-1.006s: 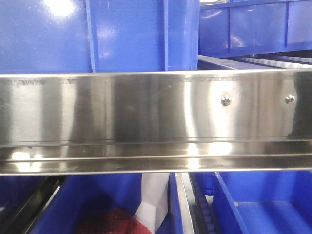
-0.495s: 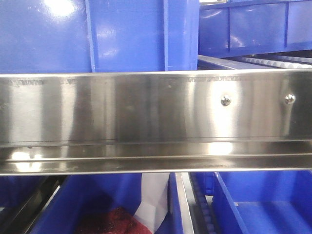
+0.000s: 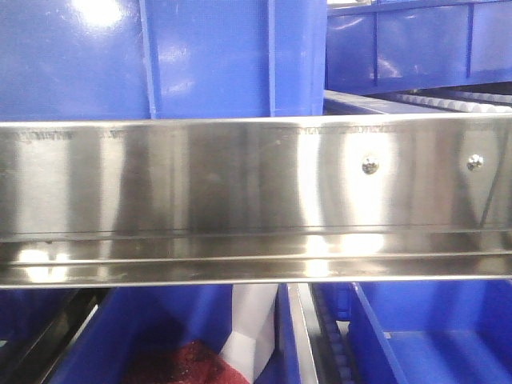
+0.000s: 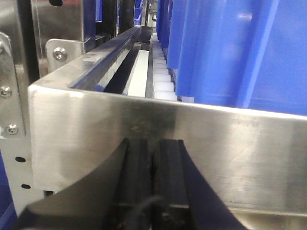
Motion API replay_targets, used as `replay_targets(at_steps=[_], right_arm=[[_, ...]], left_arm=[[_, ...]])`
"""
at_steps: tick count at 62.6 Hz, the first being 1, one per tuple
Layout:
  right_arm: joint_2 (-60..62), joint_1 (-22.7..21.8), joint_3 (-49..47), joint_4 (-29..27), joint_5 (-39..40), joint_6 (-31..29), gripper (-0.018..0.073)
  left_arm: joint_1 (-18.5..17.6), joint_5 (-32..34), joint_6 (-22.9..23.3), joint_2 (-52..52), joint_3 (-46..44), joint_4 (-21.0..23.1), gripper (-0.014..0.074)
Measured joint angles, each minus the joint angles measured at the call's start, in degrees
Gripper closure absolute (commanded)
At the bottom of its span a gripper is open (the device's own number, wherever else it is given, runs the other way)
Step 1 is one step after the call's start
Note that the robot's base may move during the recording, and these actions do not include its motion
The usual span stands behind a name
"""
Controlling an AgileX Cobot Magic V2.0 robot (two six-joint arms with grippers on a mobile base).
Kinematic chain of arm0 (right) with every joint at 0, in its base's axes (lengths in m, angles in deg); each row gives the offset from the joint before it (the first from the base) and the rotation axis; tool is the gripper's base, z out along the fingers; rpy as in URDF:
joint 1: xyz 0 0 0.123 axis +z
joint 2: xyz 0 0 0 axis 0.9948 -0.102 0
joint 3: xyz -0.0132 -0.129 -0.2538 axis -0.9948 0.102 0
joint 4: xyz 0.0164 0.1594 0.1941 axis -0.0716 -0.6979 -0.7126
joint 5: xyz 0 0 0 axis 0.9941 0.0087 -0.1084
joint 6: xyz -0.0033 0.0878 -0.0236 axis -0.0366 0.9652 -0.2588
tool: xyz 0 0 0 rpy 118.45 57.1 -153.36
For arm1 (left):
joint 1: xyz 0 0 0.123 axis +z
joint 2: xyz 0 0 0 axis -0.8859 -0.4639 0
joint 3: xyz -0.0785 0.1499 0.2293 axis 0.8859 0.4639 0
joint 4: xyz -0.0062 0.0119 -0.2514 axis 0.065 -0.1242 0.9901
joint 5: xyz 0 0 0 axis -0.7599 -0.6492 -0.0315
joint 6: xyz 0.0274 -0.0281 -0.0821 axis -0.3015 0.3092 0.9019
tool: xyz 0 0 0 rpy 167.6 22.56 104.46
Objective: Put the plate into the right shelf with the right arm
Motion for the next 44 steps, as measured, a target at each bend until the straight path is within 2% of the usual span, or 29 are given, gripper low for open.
replay_targets(at_steps=[23, 44], right_arm=[[26.89, -0.29, 18.48, -5.19, 1.29, 0.0, 0.0505], [30.95, -0.29, 26.77, -8.72, 1.26, 0.12, 0.0505]], left_arm=[[0.0, 0.0, 0.0, 0.0, 0.0, 0.0, 0.0643], [0.0, 0.0, 0.0, 0.0, 0.0, 0.0, 0.0643]])
